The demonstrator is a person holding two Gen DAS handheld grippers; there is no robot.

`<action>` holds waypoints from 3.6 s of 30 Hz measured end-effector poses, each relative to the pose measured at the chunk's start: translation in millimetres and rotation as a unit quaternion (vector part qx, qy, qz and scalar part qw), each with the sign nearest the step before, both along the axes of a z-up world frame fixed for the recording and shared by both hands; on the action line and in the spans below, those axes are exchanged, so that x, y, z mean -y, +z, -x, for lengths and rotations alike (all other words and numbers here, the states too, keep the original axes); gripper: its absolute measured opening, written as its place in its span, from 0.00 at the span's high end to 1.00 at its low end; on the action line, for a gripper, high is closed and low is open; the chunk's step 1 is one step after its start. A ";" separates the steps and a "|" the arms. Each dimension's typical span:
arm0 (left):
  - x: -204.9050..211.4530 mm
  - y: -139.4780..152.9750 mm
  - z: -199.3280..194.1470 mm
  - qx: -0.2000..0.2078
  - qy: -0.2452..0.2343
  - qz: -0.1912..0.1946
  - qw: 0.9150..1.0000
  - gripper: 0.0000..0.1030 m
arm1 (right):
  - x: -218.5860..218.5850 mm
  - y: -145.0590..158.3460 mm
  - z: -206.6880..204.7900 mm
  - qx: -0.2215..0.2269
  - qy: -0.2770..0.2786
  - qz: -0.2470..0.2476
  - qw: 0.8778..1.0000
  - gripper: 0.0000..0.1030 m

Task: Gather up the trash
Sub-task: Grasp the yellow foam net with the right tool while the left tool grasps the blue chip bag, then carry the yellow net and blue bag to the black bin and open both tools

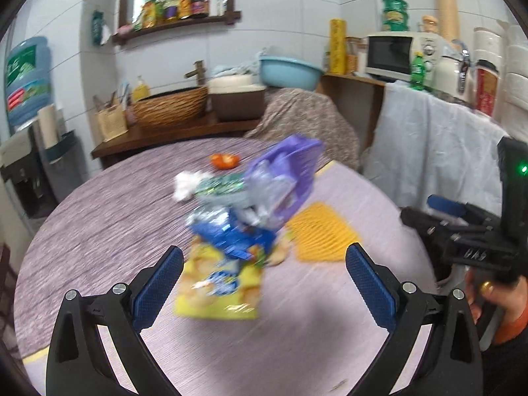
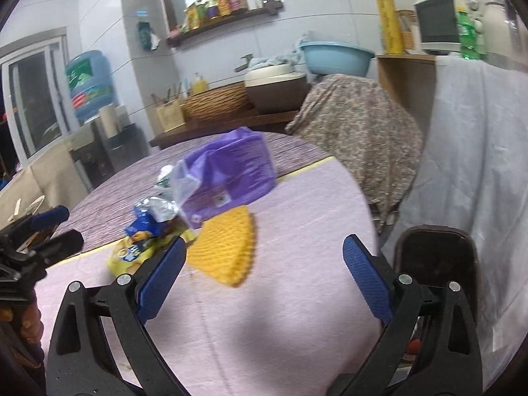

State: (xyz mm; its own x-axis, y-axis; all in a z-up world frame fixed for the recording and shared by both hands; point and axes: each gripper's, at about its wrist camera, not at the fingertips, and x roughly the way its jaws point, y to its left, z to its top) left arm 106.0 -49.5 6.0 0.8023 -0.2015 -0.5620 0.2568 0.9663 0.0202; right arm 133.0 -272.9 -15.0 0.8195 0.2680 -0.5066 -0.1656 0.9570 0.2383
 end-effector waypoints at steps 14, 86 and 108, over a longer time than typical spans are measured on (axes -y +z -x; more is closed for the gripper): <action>-83.0 -40.9 -6.9 -0.084 0.054 0.025 0.995 0.06 | -77.5 -23.6 -50.6 -0.080 0.061 0.037 0.994 0.08; 226.0 -30.2 -37.9 -0.114 -0.246 0.035 0.962 0.69 | 217.3 -137.8 2.1 -0.130 -0.207 -0.041 0.969 0.61; 363.0 -110.3 -74.0 -0.201 -0.269 -0.046 0.941 0.64 | 264.3 -162.7 66.4 -0.144 -0.324 -0.039 0.934 0.34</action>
